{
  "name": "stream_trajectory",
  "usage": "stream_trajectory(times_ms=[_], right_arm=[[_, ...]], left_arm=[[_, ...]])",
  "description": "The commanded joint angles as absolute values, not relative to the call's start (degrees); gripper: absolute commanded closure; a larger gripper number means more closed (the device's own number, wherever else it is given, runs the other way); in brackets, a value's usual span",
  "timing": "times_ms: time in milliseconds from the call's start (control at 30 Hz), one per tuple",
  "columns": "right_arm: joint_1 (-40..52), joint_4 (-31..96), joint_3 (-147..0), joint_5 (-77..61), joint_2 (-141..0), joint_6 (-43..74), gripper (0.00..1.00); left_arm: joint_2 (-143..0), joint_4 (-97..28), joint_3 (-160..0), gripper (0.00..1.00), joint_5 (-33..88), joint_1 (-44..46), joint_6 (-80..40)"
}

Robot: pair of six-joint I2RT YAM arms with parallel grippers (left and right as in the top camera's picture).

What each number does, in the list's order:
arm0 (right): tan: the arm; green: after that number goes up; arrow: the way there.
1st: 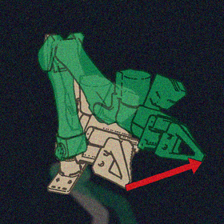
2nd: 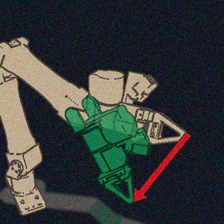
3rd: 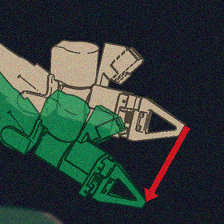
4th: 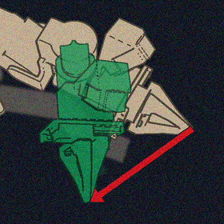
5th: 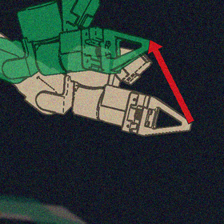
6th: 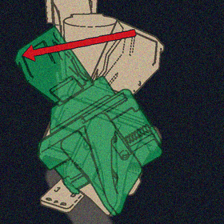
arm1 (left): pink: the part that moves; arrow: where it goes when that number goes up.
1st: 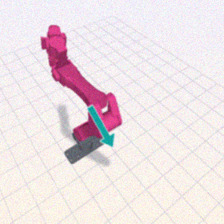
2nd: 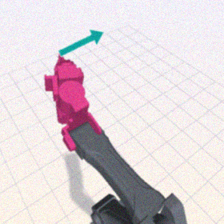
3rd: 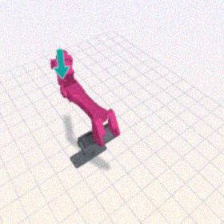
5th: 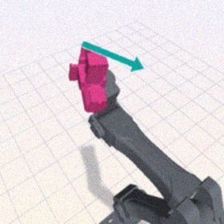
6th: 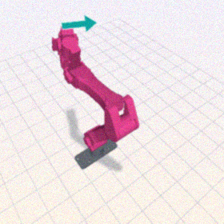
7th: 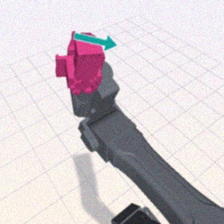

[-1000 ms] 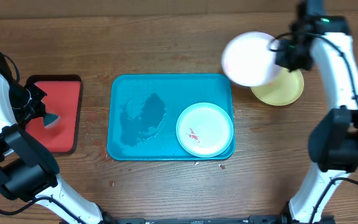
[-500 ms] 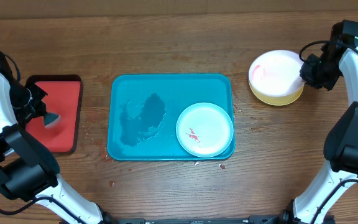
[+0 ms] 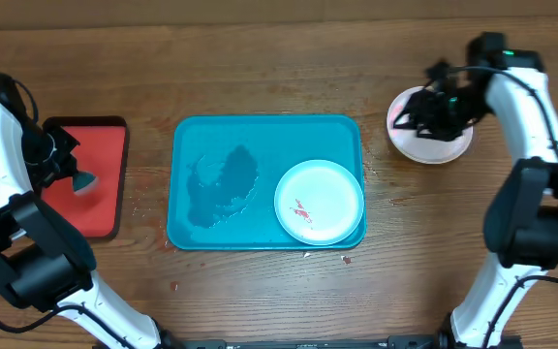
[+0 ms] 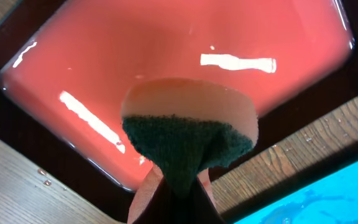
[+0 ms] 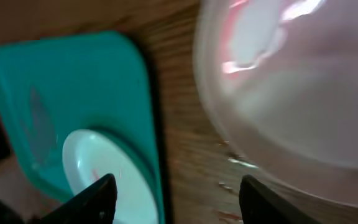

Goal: Clean dirty plates on tray and stack at the side
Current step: 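Lift the white plate with the right gripper and stack it on the yellow plate, then move the right gripper to the red-stained white plate and grip its rim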

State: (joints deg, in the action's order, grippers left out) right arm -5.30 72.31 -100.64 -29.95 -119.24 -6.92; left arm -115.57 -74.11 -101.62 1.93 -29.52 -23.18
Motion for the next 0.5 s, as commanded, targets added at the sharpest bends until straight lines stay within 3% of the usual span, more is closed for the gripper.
stream_trajectory(times_ms=[0, 233, 467], right_arm=[[2.96, 73.38, -99.68, -30.5, -118.15, -16.82, 0.37], [17.8, 71.29, -95.79, -10.22, -118.69, -17.15, 0.37], [22.81, 65.56, -90.65, -4.38, -118.76, -16.27, 0.37]], left_arm=[[-116.07, -74.06, -102.85, 0.96, 2.59, -28.42, -20.75], [-116.07, -73.91, -102.85, 0.96, 2.59, -27.62, -20.71], [-116.07, -73.65, -102.85, 0.96, 2.59, -27.62, -20.75]])
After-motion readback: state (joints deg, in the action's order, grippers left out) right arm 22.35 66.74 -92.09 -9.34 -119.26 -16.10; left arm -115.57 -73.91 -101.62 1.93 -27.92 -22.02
